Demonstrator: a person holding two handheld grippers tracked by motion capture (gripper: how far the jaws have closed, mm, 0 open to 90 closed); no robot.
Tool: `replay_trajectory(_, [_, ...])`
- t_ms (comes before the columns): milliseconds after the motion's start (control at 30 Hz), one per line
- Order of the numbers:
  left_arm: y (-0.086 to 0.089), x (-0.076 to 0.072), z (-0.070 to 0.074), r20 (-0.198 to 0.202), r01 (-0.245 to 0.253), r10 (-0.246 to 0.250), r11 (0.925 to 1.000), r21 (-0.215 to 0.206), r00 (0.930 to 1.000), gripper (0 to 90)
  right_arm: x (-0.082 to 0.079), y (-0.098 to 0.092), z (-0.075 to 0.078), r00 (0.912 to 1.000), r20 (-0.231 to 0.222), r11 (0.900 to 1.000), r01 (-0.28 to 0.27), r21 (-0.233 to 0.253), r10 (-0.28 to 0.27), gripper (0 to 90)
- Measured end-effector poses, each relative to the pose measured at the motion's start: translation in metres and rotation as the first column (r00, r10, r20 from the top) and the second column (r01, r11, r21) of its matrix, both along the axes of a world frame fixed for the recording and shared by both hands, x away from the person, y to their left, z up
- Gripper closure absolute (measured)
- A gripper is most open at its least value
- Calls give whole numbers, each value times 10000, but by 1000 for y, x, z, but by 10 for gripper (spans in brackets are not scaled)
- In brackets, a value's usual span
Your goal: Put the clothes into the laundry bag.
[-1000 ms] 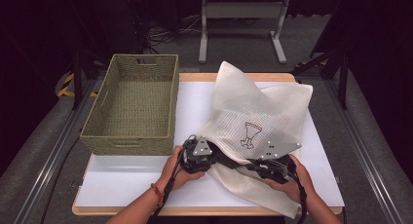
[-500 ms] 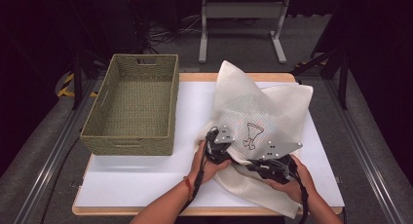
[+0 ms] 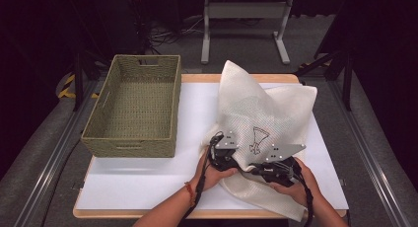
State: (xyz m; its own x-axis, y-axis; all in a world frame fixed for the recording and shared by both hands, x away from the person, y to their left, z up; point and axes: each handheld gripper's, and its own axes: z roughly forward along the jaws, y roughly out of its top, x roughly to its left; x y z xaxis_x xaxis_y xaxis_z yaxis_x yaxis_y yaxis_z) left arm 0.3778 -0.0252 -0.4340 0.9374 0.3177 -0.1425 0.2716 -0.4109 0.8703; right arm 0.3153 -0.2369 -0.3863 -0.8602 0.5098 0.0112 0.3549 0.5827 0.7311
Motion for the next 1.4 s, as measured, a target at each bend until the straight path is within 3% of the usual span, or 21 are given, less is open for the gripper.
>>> replay_trajectory(133, [19,-1,3,76,1,-3,9996,274,10000,697,1,4,-3,10000,-75,9999,-34,-126,33,837])
replay_trajectory(233, [32,-4,4,350,34,-55,9981,616,9994,619,0,8,-6,9999,-111,9996,-116,-252,113,830])
replay_trajectory(333, [42,-9,5,490,-108,57,9945,1044,9988,530,-1,10,-6,9998,-108,9994,-193,-282,190,826])
replay_trajectory(433, [51,-13,4,808,-514,387,9855,1617,9960,420,-2,10,-4,9996,-73,9994,-256,-235,254,815])
replay_trajectory(533, [58,-10,4,679,-690,577,9817,1774,9960,372,-3,8,-2,9995,-53,9992,-327,-218,326,797])
replay_trajectory(633, [54,-6,-1,617,-1056,942,9698,2197,9936,370,-3,9,-1,9992,-10,9990,-411,-194,411,780])
replay_trajectory(733, [52,-2,-5,507,-1307,1226,9683,2129,9912,362,-4,9,0,9991,59,9990,-408,-181,409,781])
replay_trajectory(800, [50,3,-7,437,-1670,1613,9601,2243,9859,370,-6,8,3,9989,149,9990,-435,-125,437,788])
replay_trajectory(867, [48,7,-7,565,-1980,1901,9537,2262,9801,466,-6,8,4,9987,220,9989,-463,-118,465,802])
replay_trajectory(933, [44,14,-6,385,-2047,2012,9534,2218,9788,583,-7,10,4,9983,288,9986,-494,-211,500,806])
replay_trajectory(1000, [36,19,-7,405,-2181,2147,9459,2403,9758,654,-8,11,3,9983,260,9983,-505,-273,512,813])
replay_trajectory(1100, [26,23,-7,160,-1759,1763,9637,2010,9842,828,-8,11,3,9982,270,9981,-534,-291,542,818])
replay_trajectory(1167, [20,24,-6,-176,-1511,1550,9786,1394,9878,895,-7,11,2,9983,256,9982,-526,-280,533,824])
replay_trajectory(1300, [14,24,-2,-384,-1409,1443,9867,815,9888,897,-7,10,1,9981,148,9978,-598,-279,602,826])
replay_trajectory(1400, [15,20,1,-137,-1393,1406,9875,736,9900,896,-8,11,0,9975,78,9968,-696,-394,699,792])
